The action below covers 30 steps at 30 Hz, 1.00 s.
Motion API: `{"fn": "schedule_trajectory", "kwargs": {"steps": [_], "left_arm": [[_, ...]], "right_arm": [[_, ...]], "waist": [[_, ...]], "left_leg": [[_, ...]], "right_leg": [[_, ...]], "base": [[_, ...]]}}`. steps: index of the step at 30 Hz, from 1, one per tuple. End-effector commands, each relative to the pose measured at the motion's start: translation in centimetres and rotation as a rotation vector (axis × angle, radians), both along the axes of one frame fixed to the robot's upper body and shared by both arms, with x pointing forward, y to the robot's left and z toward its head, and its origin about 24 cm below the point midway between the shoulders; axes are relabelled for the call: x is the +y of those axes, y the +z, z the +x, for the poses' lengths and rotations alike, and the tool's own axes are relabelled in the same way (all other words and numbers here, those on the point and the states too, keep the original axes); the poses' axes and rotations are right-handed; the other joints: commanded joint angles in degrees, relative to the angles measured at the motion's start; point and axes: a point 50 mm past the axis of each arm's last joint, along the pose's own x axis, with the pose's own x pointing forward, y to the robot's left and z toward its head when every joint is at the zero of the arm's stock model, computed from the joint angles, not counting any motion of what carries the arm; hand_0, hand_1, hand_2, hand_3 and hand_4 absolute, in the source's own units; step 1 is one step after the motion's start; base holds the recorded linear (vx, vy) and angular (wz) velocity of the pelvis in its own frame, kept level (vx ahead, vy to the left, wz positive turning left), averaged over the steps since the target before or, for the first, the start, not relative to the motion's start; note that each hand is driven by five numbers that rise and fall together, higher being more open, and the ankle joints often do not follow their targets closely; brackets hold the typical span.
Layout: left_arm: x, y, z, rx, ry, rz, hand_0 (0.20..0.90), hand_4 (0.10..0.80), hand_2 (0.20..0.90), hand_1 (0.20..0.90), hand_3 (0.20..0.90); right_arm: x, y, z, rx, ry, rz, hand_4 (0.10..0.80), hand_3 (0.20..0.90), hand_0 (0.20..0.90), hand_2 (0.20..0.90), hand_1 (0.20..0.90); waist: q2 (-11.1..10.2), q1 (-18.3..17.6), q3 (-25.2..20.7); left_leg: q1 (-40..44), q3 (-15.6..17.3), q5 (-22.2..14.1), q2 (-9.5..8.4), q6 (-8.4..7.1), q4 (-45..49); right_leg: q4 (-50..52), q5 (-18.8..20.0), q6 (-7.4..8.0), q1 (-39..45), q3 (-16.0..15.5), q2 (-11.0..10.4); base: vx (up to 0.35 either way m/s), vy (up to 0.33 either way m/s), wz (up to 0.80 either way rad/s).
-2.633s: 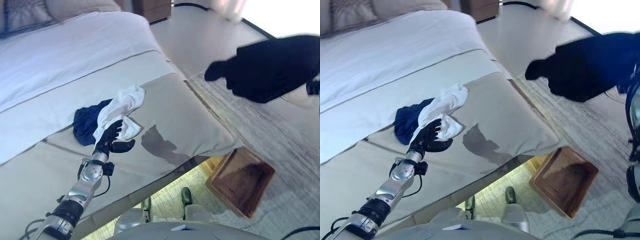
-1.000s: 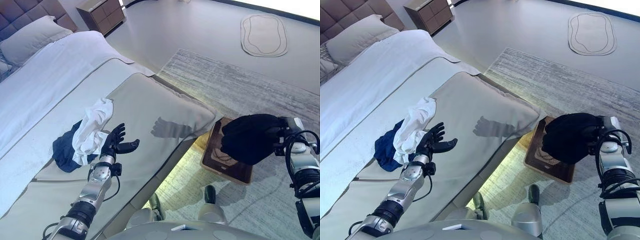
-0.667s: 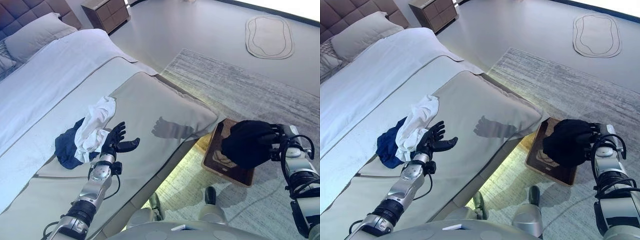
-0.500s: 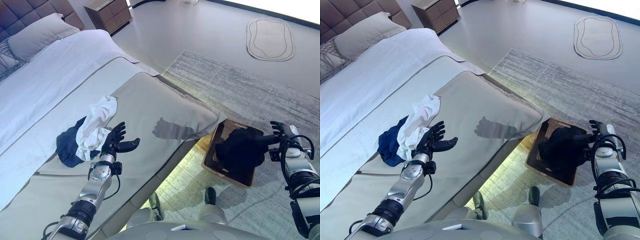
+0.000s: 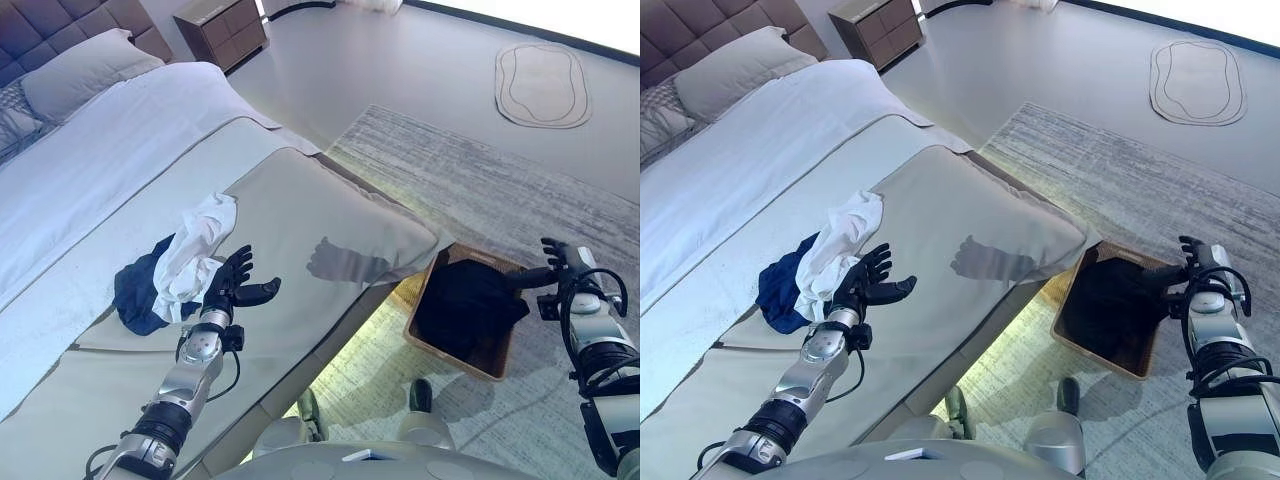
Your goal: Pick up the clothes from the bed and place them into the basket
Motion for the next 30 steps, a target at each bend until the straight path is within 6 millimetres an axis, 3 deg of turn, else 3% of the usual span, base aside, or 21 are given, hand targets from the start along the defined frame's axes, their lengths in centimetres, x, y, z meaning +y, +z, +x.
{"fn": "schedule_trajectory", "kwargs": {"steps": [1, 6, 7, 8, 9, 10, 11, 13, 14, 16, 17, 18, 20, 21, 22, 25, 26, 30], "left_arm": [[1.6, 3.0, 1.4, -0.160, 0.042, 0.060, 0.900, 0.800, 0.900, 0.900, 0.900], [2.4, 2.7, 0.8, -0.153, 0.099, 0.057, 0.900, 0.800, 0.900, 0.900, 0.900], [2.4, 2.8, 0.9, -0.156, 0.096, 0.056, 0.900, 0.800, 0.900, 0.900, 0.900], [2.0, 3.4, 1.6, -0.179, 0.060, 0.048, 0.900, 0.800, 0.900, 0.900, 0.900], [1.8, 3.7, 2.1, -0.188, 0.050, 0.046, 0.900, 0.800, 0.900, 0.900, 0.900], [1.6, 3.9, 2.4, -0.192, 0.045, 0.049, 0.900, 0.800, 0.900, 0.900, 0.900], [1.4, 3.9, 2.6, -0.190, 0.049, 0.055, 0.900, 0.800, 0.900, 0.900, 0.900], [1.7, 4.3, 2.7, -0.201, 0.058, 0.072, 0.900, 0.800, 0.900, 0.900, 0.900], [1.8, 4.7, 2.8, -0.213, 0.055, 0.097, 0.900, 0.800, 0.900, 0.900, 0.900], [2.4, 4.9, 2.5, -0.201, 0.037, 0.123, 0.900, 0.800, 0.900, 0.900, 0.900], [2.7, 4.7, 2.4, -0.187, 0.009, 0.124, 0.900, 0.800, 0.900, 0.900, 0.900], [2.6, 4.7, 2.4, -0.191, -0.005, 0.121, 0.900, 0.800, 0.900, 0.900, 0.900], [2.2, 5.0, 2.7, -0.212, -0.022, 0.116, 0.900, 0.800, 0.900, 0.900, 0.900], [1.7, 5.3, 3.2, -0.225, -0.040, 0.120, 0.900, 0.800, 0.900, 0.900, 0.900], [1.3, 5.3, 3.4, -0.219, -0.030, 0.130, 0.900, 0.800, 0.900, 0.900, 0.900], [0.7, 5.0, 3.8, -0.207, 0.022, 0.092, 0.900, 0.800, 0.900, 0.900, 0.900], [-0.2, 5.1, 4.1, -0.211, 0.000, 0.083, 0.900, 0.800, 0.900, 0.900, 0.900], [-0.4, 4.8, 3.5, -0.205, -0.034, 0.084, 0.900, 0.800, 0.900, 0.900, 0.900]], "right_arm": [[3.2, 4.8, 3.8, -0.255, 0.166, -0.070, 0.800, 0.900, 0.900, 0.900, 0.900], [6.2, 6.2, 5.2, -0.363, 0.239, -0.056, 0.800, 0.900, 0.900, 0.900, 0.900], [6.4, 6.6, 5.4, -0.380, 0.244, -0.067, 0.800, 0.900, 0.900, 0.900, 0.900], [6.5, 7.8, 5.6, -0.437, 0.223, -0.106, 0.800, 0.900, 0.900, 0.900, 0.900], [6.6, 8.5, 6.0, -0.469, 0.220, -0.112, 0.800, 0.900, 0.900, 0.900, 0.900], [6.8, 8.9, 6.2, -0.489, 0.215, -0.108, 0.800, 0.900, 0.900, 0.900, 0.900], [7.5, 9.3, 6.6, -0.521, 0.220, -0.106, 0.800, 0.900, 0.900, 0.900, 0.900], [8.8, 10.1, 7.1, -0.571, 0.222, -0.110, 0.800, 0.900, 0.900, 0.900, 0.900], [9.2, 10.5, 7.0, -0.604, 0.225, -0.104, 0.800, 0.900, 0.900, 0.900, 0.900], [9.0, 10.8, 6.7, -0.630, 0.214, -0.112, 0.800, 0.900, 0.900, 0.900, 0.900], [9.0, 11.0, 6.6, -0.647, 0.193, -0.151, 0.800, 0.900, 0.900, 0.900, 0.900], [9.2, 11.3, 6.6, -0.659, 0.193, -0.167, 0.800, 0.900, 0.900, 0.900, 0.900], [9.3, 12.2, 6.9, -0.679, 0.194, -0.183, 0.800, 0.900, 0.900, 0.900, 0.900], [9.2, 12.9, 7.0, -0.691, 0.189, -0.206, 0.800, 0.900, 0.900, 0.900, 0.900], [9.5, 13.3, 7.1, -0.694, 0.204, -0.209, 0.800, 0.900, 0.900, 0.900, 0.900], [10.0, 14.6, 7.7, -0.699, 0.266, -0.205, 0.800, 0.900, 0.900, 0.900, 0.900], [9.7, 15.5, 8.3, -0.693, 0.269, -0.206, 0.800, 0.900, 0.900, 0.900, 0.900], [9.3, 16.9, 9.2, -0.674, 0.289, -0.208, 0.800, 0.900, 0.900, 0.900, 0.900]], "waist": [[-5.6, 1.4, -3.9], [-6.7, 3.0, -4.5], [-7.0, 2.9, -4.5], [-7.8, 2.3, -4.1], [-8.1, 2.2, -3.9], [-7.8, 2.3, -4.0], [-7.3, 3.0, -4.0], [-6.2, 3.6, -4.0], [-5.4, 3.6, -3.8], [-5.2, 3.8, -3.2], [-5.8, 3.1, -2.8], [-6.1, 2.8, -2.6], [-6.4, 2.6, -2.6], [-6.2, 2.1, -2.4], [-6.5, 2.2, -2.7], [-7.4, 3.7, -3.0], [-7.7, 5.3, -3.1], [-8.0, 8.6, -3.6]], "left_leg": [[-0.8, -0.6, -6.6, -1.67, -1.53, 3.8], [-1.2, -1.1, -6.8, -2.19, -1.52, 4.6], [-1.6, 0.3, -7.2, -2.12, -1.62, 6.4], [-3.1, 8.2, -8.8, -0.68, -1.86, 14.8], [-3.3, 10.1, -10.4, -0.82, -1.09, 14.8], [-3.4, 10.0, -10.4, -1.09, -0.78, 13.5], [-2.4, 7.7, -11.7, -2.02, -0.15, 11.9], [-1.0, 6.7, -10.7, -2.81, 1.99, 8.2], [-1.1, 6.3, -9.8, -2.99, 3.80, 7.4], [-0.6, 3.3, -10.7, -3.62, 4.69, 7.5], [-0.3, 0.0, -11.2, -4.17, 4.21, 8.2], [-0.3, -2.8, -11.5, -4.57, 3.87, 8.5], [-0.7, -5.6, -12.0, -5.06, 3.56, 8.7], [-1.7, -8.3, -12.4, -5.48, 3.75, 8.8], [-2.9, -10.0, -11.8, -5.83, 3.72, 9.0], [-4.6, -10.1, -10.0, -5.54, 2.46, 9.4], [-5.3, -11.2, -8.8, -5.56, 1.56, 8.7], [-6.7, -13.1, -7.0, -5.75, 0.35, 7.6]], "right_leg": [[1.4, -5.5, -3.91, 1.2, -1.9, 2.8], [1.4, -5.9, -4.35, 2.0, -3.2, 2.7], [1.5, -5.9, -4.43, 1.9, -4.0, 2.4], [2.1, -5.8, -4.84, 2.0, -7.9, 0.5], [3.2, -5.8, -4.59, 1.8, -9.7, -0.4], [4.6, -6.1, -4.19, 1.5, -10.4, -1.0], [7.2, -8.0, -3.56, 1.5, -10.3, -1.0], [17.3, -10.9, -2.87, -0.5, -10.6, -1.0], [27.6, -8.9, -2.65, -4.6, -10.4, -2.5], [35.2, -6.8, -1.87, -9.5, -7.8, -3.6], [30.5, -6.2, -1.41, -11.0, -3.1, -1.5], [26.5, -6.0, -1.47, -11.1, -0.7, -0.5], [19.6, -5.5, -1.53, -11.1, 2.2, 0.3], [18.0, -7.0, -1.91, -11.2, 5.4, 2.1], [17.1, -7.7, -2.40, -10.8, 6.5, 3.5], [14.2, -7.8, -3.17, -7.8, 2.9, 3.2], [12.1, -7.9, -3.81, -5.6, 1.6, 3.3], [10.3, -8.9, -4.97, -2.7, -2.0, 3.0]], "base": [[0.053, -0.003, 0.15], [0.043, 0.023, 0.22], [-0.076, 0.057, 0.30], [-0.094, 0.111, 0.46], [-0.090, 0.134, 0.69], [0.046, 0.172, 1.00], [0.113, 0.185, 1.19], [0.099, 0.163, 0.99], [0.046, 0.096, 0.77], [0.129, -0.055, 0.78], [0.186, -0.239, 1.06], [0.134, -0.243, 1.23], [0.033, -0.235, 1.46], [0.035, -0.280, 1.35], [0.041, -0.235, 1.41], [-0.004, -0.168, 1.55], [0.027, -0.119, 0.70], [0.048, -0.081, 0.51]]}}
